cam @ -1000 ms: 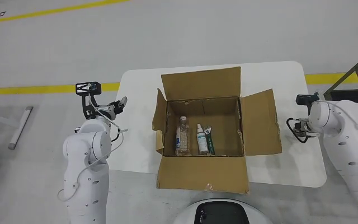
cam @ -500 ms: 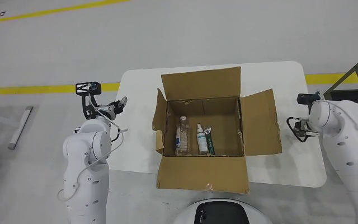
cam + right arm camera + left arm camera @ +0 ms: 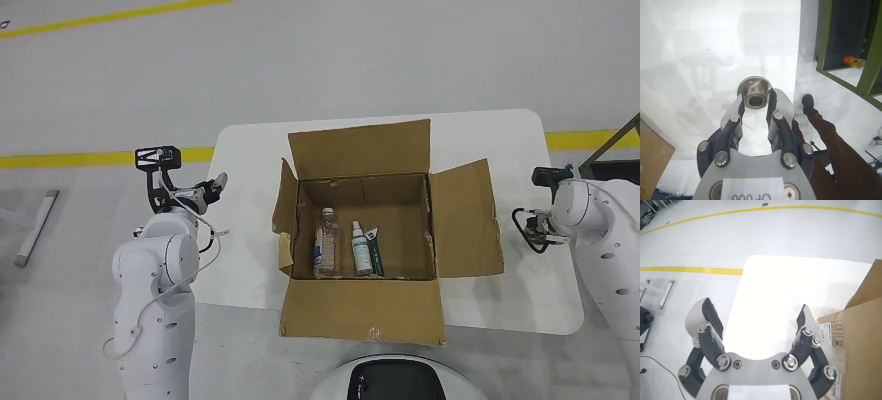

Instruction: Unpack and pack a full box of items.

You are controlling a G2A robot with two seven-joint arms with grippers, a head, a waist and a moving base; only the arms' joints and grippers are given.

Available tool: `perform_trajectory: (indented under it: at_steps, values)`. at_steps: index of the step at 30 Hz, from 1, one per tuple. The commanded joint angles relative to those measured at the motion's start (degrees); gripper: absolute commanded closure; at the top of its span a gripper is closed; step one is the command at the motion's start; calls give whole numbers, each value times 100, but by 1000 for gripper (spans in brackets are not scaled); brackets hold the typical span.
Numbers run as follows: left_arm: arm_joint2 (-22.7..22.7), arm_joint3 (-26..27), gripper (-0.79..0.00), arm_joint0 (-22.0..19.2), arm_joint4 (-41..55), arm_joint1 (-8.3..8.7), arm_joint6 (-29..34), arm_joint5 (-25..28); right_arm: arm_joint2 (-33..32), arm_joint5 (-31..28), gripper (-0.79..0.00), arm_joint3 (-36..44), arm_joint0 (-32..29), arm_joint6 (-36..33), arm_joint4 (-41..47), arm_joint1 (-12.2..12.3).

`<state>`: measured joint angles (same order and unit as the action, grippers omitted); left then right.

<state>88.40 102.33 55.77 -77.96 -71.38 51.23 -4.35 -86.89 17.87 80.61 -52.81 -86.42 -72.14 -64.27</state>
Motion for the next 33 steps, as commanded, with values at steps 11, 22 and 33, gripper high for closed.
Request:
perform_trajectory:
  at_steps: [11, 22, 33]
  values:
    - [0, 0, -785, 0, 0, 0, 0, 0, -5, 9, -296, -108, 32, 9, -73, -82]
    - [0, 0, -785, 0, 0, 0, 0, 0, -22, 30, -277, -130, 52, 31, -115, -126]
    - [0, 0, -785, 0, 0, 0, 0, 0, -35, 28, 0, -178, 74, 28, -138, -160]
